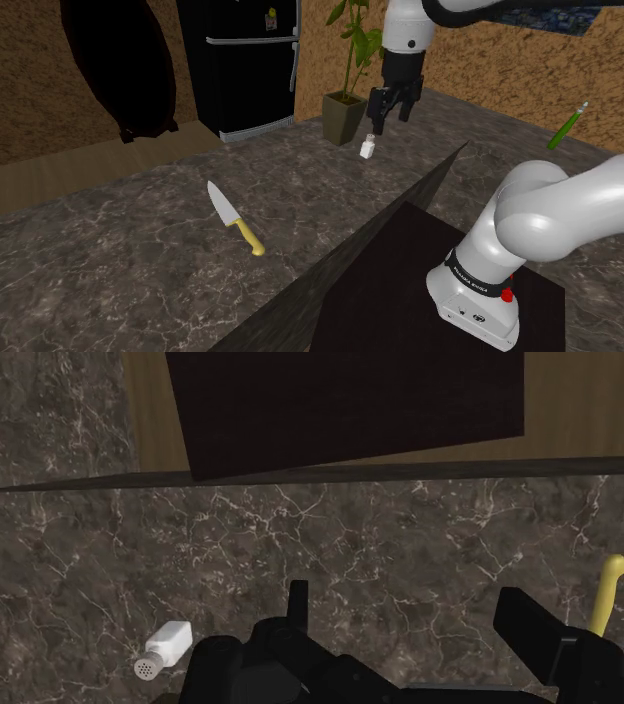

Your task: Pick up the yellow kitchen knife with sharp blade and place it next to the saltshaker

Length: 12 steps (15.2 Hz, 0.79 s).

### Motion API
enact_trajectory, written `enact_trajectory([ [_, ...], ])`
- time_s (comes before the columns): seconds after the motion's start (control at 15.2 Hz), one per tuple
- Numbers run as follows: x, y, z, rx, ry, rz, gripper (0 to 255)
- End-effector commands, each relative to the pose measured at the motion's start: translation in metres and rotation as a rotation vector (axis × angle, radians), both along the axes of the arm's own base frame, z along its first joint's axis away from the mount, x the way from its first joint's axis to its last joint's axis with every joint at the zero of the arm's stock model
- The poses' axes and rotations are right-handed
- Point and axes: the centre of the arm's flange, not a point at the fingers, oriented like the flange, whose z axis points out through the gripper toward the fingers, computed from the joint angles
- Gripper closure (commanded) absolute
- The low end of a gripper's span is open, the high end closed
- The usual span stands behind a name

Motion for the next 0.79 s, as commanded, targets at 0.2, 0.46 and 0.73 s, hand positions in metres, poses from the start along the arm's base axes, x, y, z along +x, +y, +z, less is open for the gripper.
enact_trajectory([
  [0.2, 0.029, 0.041, -0.043, 0.010, -0.014, 0.000, 0],
  [0.46, 0.052, 0.075, -0.074, 0.018, -0.025, 0.001, 0],
  [0.73, 0.075, 0.109, -0.105, 0.026, -0.035, 0.001, 0],
])
